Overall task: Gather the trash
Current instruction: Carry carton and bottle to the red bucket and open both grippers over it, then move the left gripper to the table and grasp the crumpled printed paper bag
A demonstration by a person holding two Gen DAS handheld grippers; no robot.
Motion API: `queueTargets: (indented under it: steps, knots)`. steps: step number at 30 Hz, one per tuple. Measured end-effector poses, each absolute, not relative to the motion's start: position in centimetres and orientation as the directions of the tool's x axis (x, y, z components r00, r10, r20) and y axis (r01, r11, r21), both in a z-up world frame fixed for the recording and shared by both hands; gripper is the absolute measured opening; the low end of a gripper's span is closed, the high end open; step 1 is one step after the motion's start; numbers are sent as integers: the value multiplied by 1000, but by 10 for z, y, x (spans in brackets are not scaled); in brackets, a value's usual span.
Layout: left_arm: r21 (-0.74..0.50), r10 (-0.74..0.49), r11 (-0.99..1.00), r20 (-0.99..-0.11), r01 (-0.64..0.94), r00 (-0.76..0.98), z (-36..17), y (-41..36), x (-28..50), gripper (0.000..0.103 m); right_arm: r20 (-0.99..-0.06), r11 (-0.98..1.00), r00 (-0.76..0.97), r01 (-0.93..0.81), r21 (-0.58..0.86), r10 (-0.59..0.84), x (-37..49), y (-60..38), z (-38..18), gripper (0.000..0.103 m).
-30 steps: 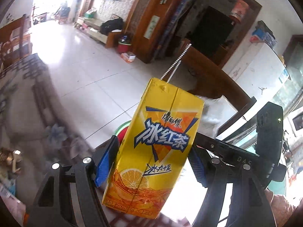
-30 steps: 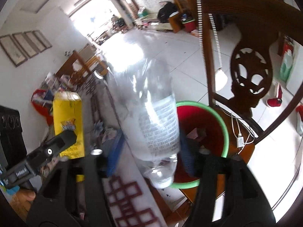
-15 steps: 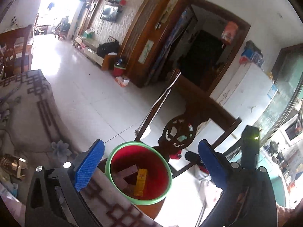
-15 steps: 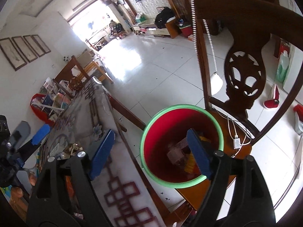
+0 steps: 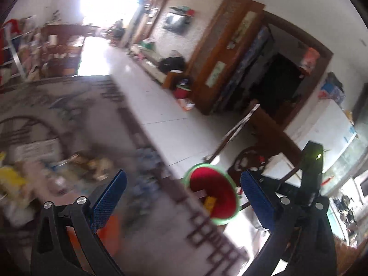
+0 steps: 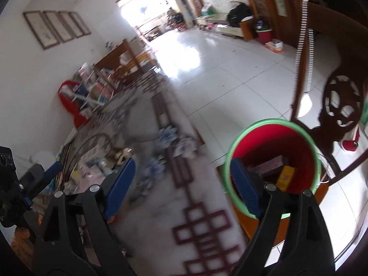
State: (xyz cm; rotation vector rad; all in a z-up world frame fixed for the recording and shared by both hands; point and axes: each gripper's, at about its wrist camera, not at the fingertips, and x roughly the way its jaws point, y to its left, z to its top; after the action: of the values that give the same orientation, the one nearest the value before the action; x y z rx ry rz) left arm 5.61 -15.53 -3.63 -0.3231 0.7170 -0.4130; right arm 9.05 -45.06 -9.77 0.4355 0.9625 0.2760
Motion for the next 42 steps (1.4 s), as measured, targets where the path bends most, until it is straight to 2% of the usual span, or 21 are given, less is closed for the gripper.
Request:
queueTargets:
  steps: [9, 14, 19, 21, 26, 28, 32, 36, 42]
  knots:
    - [-367, -299, 927, -613, 72, 731, -50, -37, 16, 95, -735, 869, 476, -149, 473, 482, 81, -349, -89, 83]
    - [-318, -151, 941, -695, -113, 703, -68, 44, 12, 95, -734, 858, 450, -199, 473, 509, 69, -295, -83, 83]
    - [-325, -95, 907, -778, -268, 621, -104, 107, 30, 94, -743, 858, 433, -212, 467, 511, 52, -255, -81, 84]
    - [-309, -80, 904, -801, -295, 594, -117, 117, 44, 86, -748, 863, 431, -209, 461, 504, 48, -246, -80, 84]
    - [-300, -99, 899, -849, -319, 520, -152, 134, 76, 80, -765, 878, 434, -187, 441, 476, 35, -233, -79, 84]
    - [-298, -106, 899, -859, -321, 501, -160, 134, 84, 73, -770, 884, 438, -174, 435, 465, 33, -233, -79, 84]
    - [-358, -182, 883, -858, -305, 480, -172, 136, 90, 45, -775, 890, 443, -159, 426, 451, 31, -233, -77, 84]
    - [-364, -201, 892, -851, -268, 486, -166, 132, 81, 29, -776, 890, 439, -172, 422, 453, 32, -226, -76, 84]
    - [-371, -227, 905, -835, -208, 500, -157, 132, 54, 25, -784, 886, 414, -233, 401, 464, 44, -207, -77, 84]
